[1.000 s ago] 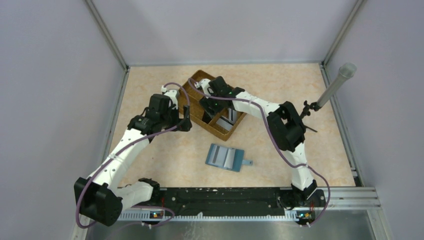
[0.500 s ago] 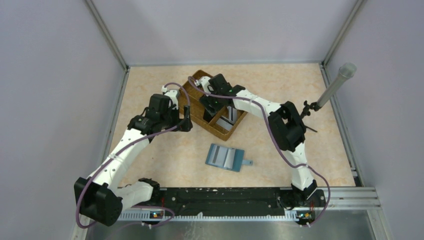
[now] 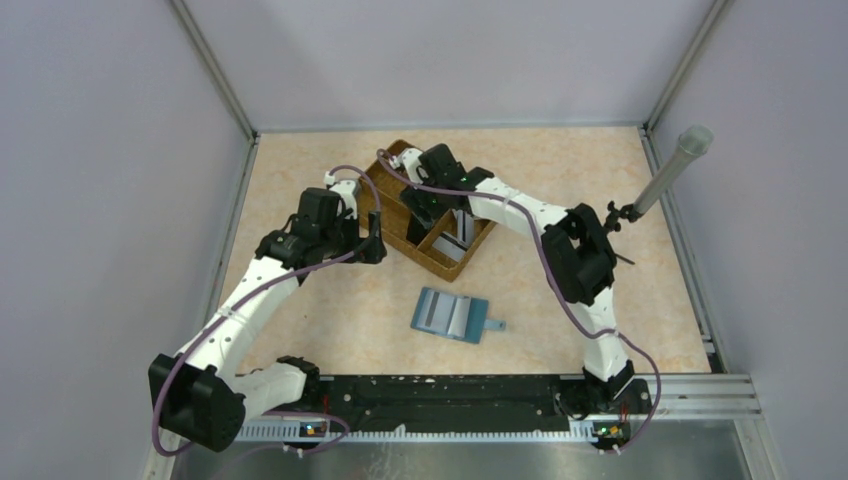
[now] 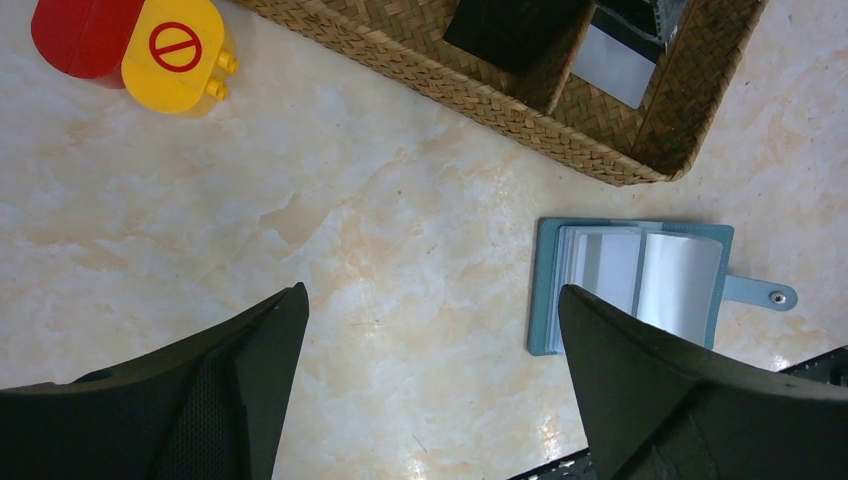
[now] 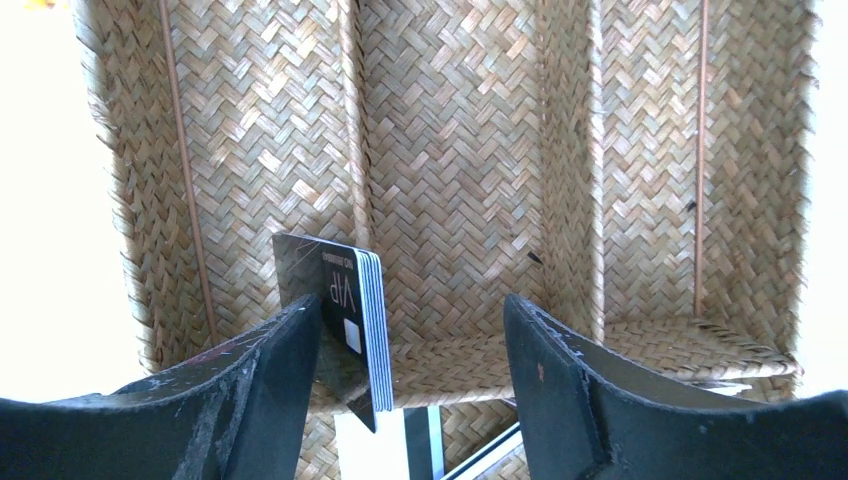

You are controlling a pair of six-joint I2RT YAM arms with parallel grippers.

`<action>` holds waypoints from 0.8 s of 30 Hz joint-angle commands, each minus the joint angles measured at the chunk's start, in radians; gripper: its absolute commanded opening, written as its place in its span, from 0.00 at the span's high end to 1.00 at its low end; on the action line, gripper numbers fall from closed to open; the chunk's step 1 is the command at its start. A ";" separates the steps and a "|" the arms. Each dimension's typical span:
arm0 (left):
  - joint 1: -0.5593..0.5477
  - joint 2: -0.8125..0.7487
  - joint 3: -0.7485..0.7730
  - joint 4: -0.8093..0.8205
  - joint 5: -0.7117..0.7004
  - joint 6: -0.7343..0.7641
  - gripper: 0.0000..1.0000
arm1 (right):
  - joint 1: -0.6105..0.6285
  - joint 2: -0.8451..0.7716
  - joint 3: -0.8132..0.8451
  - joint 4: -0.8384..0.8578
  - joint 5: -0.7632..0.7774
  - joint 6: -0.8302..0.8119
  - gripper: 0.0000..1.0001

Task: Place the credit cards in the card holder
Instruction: Pick up the credit card from the storage box.

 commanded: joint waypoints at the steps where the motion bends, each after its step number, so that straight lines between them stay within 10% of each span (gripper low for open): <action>1: 0.004 0.010 0.026 0.023 0.015 -0.011 0.01 | -0.006 -0.080 0.065 0.014 0.023 -0.023 0.36; 12: 0.005 0.008 0.026 0.022 0.011 -0.011 0.01 | -0.006 -0.113 0.053 0.026 -0.057 0.009 0.91; 24: 0.005 -0.028 0.020 0.034 0.038 0.014 0.01 | -0.007 -0.451 -0.178 0.133 -0.204 0.314 1.00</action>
